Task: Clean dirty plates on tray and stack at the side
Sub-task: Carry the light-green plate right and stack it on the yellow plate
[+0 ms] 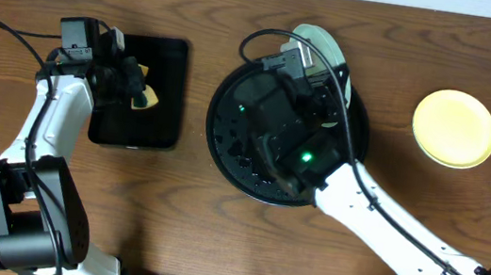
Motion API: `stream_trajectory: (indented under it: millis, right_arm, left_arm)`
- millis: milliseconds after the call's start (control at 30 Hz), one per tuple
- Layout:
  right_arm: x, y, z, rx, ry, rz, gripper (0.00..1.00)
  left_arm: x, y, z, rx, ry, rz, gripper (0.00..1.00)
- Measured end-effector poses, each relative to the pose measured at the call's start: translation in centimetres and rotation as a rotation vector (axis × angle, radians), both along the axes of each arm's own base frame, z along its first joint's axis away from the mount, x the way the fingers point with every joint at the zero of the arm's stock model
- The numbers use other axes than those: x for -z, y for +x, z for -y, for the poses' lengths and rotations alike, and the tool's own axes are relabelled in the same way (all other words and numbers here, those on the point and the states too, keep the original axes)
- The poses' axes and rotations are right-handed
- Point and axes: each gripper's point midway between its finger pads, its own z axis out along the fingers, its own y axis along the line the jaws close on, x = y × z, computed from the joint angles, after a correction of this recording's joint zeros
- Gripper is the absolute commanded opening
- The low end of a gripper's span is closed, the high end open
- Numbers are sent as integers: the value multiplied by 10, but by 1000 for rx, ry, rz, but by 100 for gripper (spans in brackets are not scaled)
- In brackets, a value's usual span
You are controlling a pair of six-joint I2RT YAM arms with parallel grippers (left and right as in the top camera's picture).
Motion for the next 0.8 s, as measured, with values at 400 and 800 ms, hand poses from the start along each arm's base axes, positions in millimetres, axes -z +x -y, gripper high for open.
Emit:
stream_trajectory:
  millis: [400, 800]
  right_arm:
    - [84, 36, 64, 11, 462, -303, 1]
    - [113, 48, 99, -37, 940, -466, 3]
  left_arm:
    - [25, 6, -7, 6, 60, -32, 9]
    - [38, 12, 2, 64, 80, -31, 70]
